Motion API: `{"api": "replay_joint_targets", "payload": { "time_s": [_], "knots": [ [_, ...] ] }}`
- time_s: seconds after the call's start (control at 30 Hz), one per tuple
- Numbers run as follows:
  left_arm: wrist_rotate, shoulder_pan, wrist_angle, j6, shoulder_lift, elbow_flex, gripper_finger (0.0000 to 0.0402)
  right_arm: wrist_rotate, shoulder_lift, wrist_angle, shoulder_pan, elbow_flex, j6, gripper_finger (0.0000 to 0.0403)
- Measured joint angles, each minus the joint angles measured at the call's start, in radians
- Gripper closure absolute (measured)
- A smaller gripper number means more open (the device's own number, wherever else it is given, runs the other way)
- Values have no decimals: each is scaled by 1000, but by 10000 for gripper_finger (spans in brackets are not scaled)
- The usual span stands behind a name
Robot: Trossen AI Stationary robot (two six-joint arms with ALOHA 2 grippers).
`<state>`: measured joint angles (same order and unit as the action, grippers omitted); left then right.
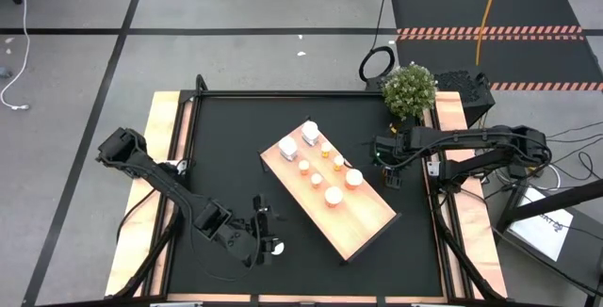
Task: Pick and place medicine bottles onto shelf by color
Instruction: Put the large orange pill bottle on the shelf aligned with the other large orange pill bottle
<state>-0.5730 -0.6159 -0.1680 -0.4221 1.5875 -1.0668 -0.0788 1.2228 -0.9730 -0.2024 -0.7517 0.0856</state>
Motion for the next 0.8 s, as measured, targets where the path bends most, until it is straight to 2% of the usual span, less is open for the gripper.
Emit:
{"api": "replay_joint_targets", "payload": {
  "time_s": [0.13, 0.37, 0.53, 0.8],
  "knots": [
    [0, 0, 0, -6, 0, 0, 163, 0, 0, 0, 0, 0, 0, 202],
    [0, 0, -1, -2, 0, 0, 163, 1, 0, 0, 0, 0, 14, 187],
    [0, 0, -2, -2, 0, 0, 163, 2, -4, -7, 0, -2, 27, 193],
    [0, 0, -8, 1, 0, 0, 163, 2, -4, -129, 1, -102, 69, 192]
  ]
}}
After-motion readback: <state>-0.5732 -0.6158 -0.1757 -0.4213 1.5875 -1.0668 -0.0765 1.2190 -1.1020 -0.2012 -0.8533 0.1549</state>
